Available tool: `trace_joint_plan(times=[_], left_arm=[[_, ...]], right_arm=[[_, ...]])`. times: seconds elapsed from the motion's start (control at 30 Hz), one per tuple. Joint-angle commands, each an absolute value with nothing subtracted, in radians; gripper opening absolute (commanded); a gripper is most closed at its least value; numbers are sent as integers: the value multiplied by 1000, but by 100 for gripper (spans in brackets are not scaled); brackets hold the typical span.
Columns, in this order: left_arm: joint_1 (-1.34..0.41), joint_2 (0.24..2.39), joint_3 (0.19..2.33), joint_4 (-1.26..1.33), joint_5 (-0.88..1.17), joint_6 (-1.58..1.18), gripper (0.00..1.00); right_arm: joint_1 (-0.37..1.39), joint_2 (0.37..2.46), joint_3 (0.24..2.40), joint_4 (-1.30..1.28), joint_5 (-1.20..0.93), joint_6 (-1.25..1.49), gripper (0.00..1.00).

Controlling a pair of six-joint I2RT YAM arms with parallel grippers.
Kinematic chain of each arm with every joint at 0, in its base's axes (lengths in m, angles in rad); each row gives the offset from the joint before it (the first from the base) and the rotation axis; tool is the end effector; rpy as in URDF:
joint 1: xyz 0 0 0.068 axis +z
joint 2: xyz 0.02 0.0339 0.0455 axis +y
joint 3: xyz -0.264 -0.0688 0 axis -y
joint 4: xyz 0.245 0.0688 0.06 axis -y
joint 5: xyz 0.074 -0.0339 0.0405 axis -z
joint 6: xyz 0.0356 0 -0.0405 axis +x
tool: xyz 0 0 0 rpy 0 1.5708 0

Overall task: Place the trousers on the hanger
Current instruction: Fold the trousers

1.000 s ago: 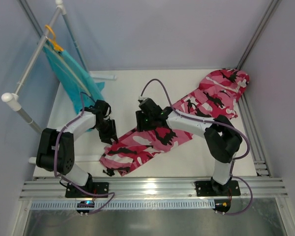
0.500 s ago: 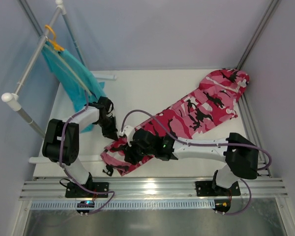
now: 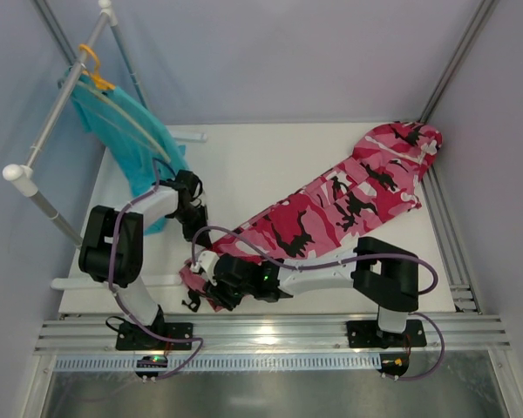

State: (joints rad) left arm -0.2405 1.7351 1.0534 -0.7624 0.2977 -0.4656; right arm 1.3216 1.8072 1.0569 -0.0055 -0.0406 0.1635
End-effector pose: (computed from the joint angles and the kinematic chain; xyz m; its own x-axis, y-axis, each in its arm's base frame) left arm 0.2936 -0.0828 0.1590 -0.9793 -0.2018 0.0177 -0.1969 0.9279 -0.3167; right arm 0.0927 0.3703 0.1718 -0.3257 -0.6204 -0.7135 -0.9351 0.3231 0.1459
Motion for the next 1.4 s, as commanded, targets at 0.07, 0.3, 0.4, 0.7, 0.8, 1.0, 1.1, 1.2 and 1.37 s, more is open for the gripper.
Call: trace_joint_plan(times=[0.07,0.3,0.4,0.7,0.8,1.0,1.1,1.2,1.37], left_arm=[[-245,1741,1100,-721,354,-465,0],[-248,1752,1101,-689,374,-482,0],[-256,1756,1103,-672,380,-492,0],[-273,1796,1108,-643,399,-509,0],[-279,1807,1112,-644,399,-508,1],[-288,1821,1114,-641,403,-511,1],[-298,1828,1118,-640,405,-514,3],[-307,1833,1118,-640,402,-515,3],[-308,1838,1120,-641,400,-515,3]], right_arm=[[1353,1799,1097,48,67,184,20],[1358,1759,1129,-29,63,285,4],[1358,1776,1150,-57,63,316,4],[1359,1808,1137,-6,18,434,4],[1359,1810,1120,-6,61,434,9],[1358,1736,1069,-20,170,345,36],[1358,1769,1088,-43,166,322,42],[1359,1795,1100,-46,158,310,43],[1359,1812,1103,-40,182,304,47]])
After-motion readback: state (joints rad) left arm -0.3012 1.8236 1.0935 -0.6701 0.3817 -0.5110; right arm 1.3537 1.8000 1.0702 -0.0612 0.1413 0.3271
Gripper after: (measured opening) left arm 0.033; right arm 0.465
